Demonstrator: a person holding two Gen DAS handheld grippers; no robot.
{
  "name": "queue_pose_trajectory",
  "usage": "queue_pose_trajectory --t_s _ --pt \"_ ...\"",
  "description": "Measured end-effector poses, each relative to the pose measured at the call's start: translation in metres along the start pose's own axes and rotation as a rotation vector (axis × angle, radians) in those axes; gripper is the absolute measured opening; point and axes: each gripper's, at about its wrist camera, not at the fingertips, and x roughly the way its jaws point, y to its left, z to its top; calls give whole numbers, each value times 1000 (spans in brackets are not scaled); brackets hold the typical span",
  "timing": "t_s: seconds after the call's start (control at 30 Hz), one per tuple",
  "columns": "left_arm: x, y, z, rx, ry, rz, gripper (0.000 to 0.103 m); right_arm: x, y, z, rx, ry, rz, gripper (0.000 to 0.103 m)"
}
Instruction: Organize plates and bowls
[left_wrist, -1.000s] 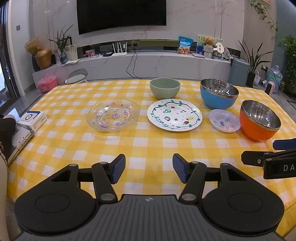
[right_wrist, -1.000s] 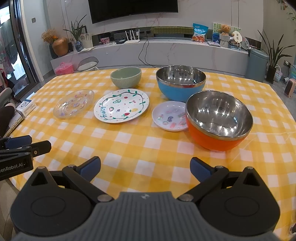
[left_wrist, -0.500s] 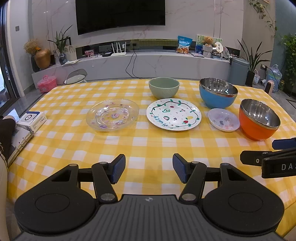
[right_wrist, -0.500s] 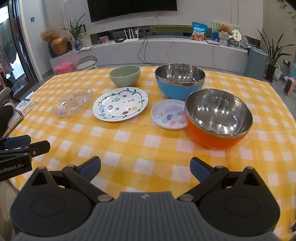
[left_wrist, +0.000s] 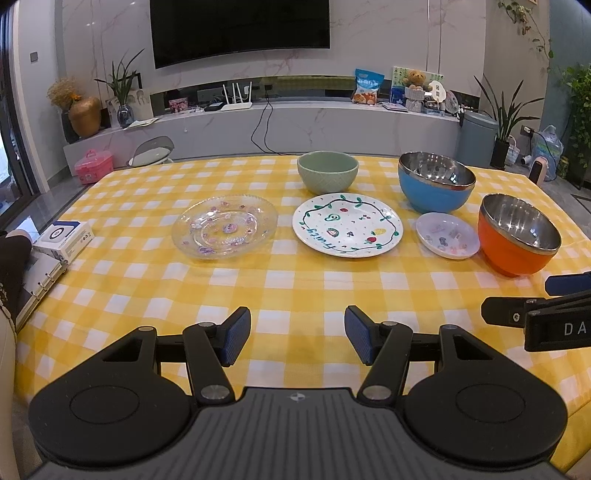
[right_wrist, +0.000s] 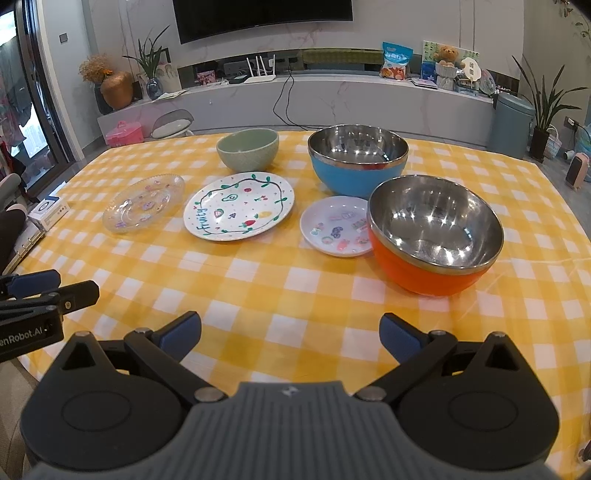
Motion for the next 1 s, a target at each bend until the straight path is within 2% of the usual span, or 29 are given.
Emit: queue_pose_trajectory --t_s 0.8,1.0 --pt "0 4 1 -10 3 1 69 4 1 0 6 19 -5 100" --pt "1 4 4 -34 12 -30 68 5 1 0 8 20 3 100"
